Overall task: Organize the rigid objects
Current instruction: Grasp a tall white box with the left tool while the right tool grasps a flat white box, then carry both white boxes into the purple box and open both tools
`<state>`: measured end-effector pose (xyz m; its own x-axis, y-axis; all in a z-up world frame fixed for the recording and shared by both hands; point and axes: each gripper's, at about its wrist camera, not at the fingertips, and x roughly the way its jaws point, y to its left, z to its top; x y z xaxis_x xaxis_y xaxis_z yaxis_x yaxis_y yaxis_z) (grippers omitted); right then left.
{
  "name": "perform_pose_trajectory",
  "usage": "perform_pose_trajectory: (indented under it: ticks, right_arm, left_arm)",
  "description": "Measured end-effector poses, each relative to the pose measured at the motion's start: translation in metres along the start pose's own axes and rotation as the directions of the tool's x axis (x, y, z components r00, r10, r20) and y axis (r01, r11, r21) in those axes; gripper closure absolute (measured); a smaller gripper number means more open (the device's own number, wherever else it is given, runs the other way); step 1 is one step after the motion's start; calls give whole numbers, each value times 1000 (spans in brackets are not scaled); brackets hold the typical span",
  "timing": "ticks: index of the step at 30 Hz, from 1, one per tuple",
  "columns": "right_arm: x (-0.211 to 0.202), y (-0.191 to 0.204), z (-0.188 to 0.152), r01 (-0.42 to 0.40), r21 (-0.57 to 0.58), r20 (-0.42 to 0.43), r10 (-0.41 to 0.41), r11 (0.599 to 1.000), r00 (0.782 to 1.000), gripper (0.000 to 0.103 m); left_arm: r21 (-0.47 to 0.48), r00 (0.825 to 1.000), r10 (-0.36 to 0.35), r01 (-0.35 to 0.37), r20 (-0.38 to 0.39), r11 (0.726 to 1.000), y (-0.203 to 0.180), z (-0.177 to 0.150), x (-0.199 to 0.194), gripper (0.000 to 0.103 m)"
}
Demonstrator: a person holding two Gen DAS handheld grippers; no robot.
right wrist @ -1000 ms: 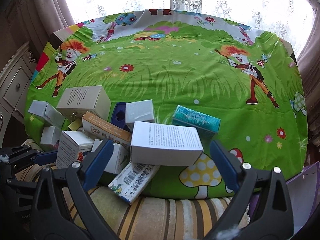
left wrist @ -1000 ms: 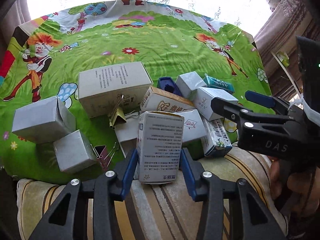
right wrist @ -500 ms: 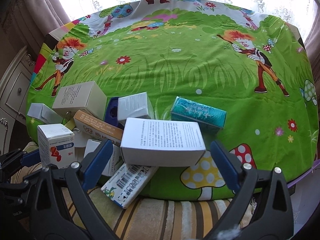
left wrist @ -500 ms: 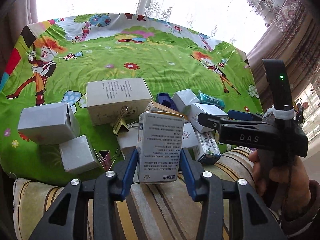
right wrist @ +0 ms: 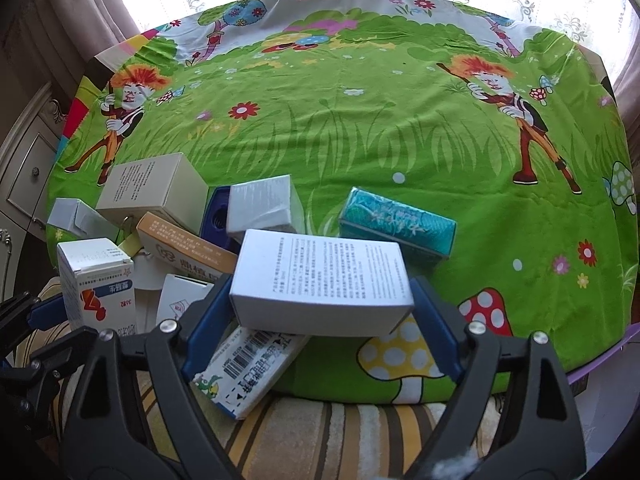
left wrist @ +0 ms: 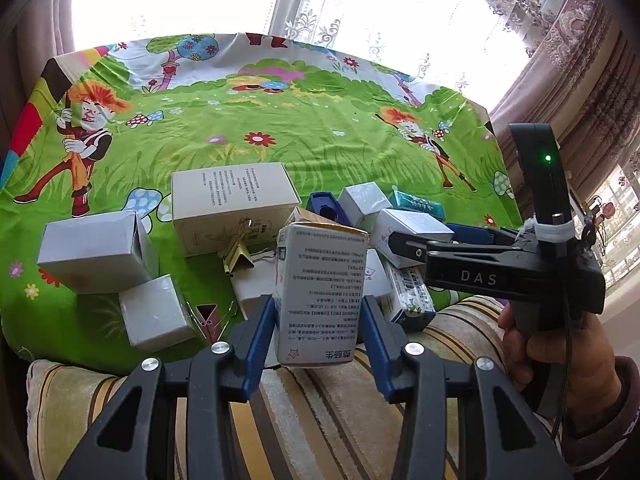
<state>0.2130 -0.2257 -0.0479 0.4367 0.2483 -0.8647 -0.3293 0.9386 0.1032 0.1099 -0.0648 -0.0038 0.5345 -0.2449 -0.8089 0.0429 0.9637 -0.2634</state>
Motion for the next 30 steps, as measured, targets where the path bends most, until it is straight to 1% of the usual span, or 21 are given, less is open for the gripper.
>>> perform_pose_trajectory:
  ticks: [7,13,15,20,23,26,30]
  right_arm:
    - [-34,0,-10,50,-3,78,-50,999,996,15]
    - [-70,-12,-27,24,42,121,-29,999,992,15]
    - [-81,-16,-36,18,55,130,-25,998,991,15]
    - [-109,-34,-57,15,97,154,-30,995,988,15]
    - [-126,-51,-70,27,133,170,-50,991,984,15]
    - [-143,-69,-84,42,177,183,-75,983,980,15]
    - [-167,-94,-102,94,222,201,-140,970,970,15]
  left_arm:
    - [23,999,-14,13,40,1000,-11,2,-15,59]
    - [51,997,-59,56,52,997,-32,2,-29,59]
    - [56,995,-90,88,44,995,-42,0,-31,59]
    - [102,990,-141,137,28,985,-72,-5,-34,59]
    - [117,984,-179,177,11,977,-89,-8,-34,59]
    - [152,976,-216,216,-20,964,-111,-14,-30,59]
    - [197,962,-265,272,-62,942,-141,-23,-28,59]
